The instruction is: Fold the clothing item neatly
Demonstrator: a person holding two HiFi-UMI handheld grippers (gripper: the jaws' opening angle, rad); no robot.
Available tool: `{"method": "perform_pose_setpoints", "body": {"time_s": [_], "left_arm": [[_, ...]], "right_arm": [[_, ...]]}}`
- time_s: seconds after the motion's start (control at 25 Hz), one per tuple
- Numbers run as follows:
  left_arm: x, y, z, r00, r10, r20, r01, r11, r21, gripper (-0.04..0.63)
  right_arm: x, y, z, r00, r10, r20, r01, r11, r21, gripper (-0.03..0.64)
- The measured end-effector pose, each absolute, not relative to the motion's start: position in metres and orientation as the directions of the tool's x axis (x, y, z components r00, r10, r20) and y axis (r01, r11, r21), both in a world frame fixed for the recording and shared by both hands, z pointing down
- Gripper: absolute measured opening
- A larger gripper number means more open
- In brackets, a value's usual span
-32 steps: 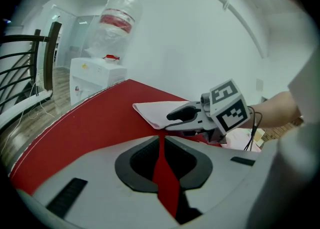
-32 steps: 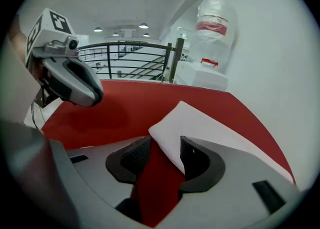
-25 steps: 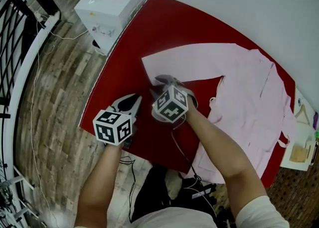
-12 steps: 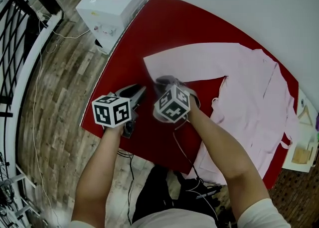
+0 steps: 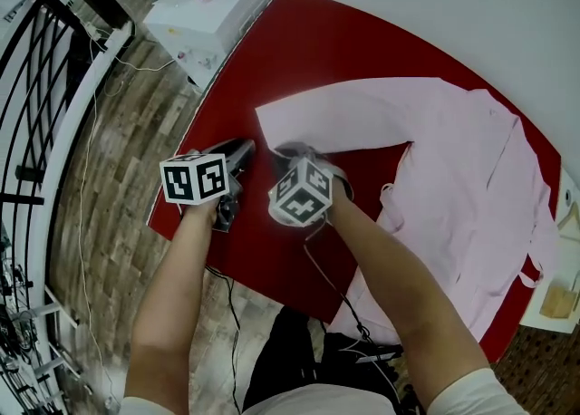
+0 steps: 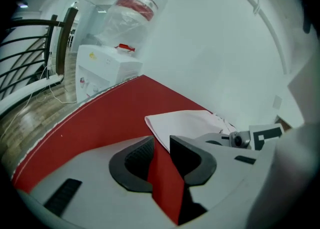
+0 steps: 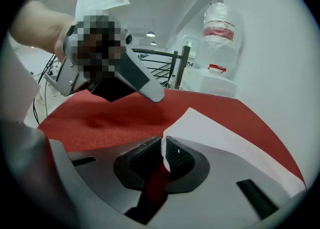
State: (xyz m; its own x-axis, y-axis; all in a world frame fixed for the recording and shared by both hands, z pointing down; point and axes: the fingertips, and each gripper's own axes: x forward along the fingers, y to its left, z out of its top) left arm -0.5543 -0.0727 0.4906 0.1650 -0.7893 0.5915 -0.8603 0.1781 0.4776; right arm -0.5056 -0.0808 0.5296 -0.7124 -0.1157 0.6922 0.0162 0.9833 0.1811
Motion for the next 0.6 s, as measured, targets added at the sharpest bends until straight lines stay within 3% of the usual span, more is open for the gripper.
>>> {"method": "perform_pose_setpoints", "body": {"time_s": [0.2,0.4,0.6], "left_arm": [[-0.575,-0.102,0.485,0.155,-0.773,0.615,-0.89,0.161,0.426,0.085],[-0.585,-0.13,0.502,0.212,-0.709,0.673,-0.921,0.086,0.38,0.173],[-0.587,-0.149,0.516,0.239,-0.648,0.723,-0.951,-0.005,0.309,0.176]], "right_arm": [[-0.509,-0.079,0.526,-0.722,-0.123,0.681,0.017,0.981,0.195,0.037],[-0.507,-0.076,0.525,-0.723,-0.126,0.679,0.016,0.98,0.199,0.037],[-0.504,-0.076,0.526,-0.718,-0.141,0.682,-0.003,0.98,0.199,0.037]]}}
